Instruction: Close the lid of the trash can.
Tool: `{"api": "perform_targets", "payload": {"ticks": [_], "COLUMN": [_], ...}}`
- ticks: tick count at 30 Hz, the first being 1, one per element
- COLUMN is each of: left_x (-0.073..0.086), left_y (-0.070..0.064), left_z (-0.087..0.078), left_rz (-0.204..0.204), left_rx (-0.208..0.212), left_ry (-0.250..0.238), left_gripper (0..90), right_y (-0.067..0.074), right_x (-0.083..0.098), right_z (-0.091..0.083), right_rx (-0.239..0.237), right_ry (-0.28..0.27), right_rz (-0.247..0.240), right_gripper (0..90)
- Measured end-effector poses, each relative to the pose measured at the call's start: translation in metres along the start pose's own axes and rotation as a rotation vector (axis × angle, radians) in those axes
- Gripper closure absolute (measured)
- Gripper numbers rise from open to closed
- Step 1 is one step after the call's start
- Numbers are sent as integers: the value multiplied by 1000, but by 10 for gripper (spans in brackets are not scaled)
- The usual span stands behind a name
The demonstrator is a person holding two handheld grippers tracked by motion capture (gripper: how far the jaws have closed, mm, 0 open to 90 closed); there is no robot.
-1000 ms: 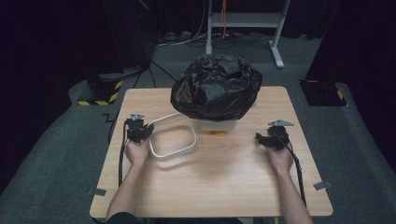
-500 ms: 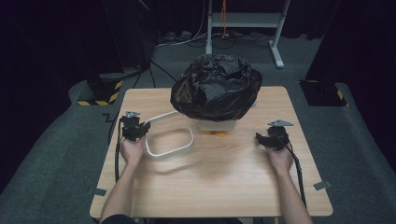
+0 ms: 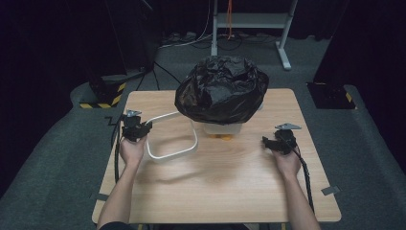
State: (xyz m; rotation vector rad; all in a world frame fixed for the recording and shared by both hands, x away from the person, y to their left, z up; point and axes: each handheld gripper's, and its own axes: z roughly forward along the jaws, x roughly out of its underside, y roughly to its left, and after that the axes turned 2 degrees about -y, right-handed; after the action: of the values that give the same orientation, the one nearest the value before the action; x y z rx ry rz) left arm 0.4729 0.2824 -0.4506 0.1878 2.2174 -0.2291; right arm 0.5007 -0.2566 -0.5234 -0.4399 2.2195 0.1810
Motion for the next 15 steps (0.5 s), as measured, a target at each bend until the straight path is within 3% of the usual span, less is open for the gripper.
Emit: {"api": "perform_targets", "payload": {"ticks": [15], "left_x": [-10], "left_y": [6], "left_z": [-16], "left_rz": [-2], "left_rx": [-7], "left_ry": [0], "left_gripper": [784], "right_y": [0], "right_x": [0], "right_z": [0], "right_rx": [-1], "right_ry": [-1], "right_rz": [-1], "right_gripper": [340]}}
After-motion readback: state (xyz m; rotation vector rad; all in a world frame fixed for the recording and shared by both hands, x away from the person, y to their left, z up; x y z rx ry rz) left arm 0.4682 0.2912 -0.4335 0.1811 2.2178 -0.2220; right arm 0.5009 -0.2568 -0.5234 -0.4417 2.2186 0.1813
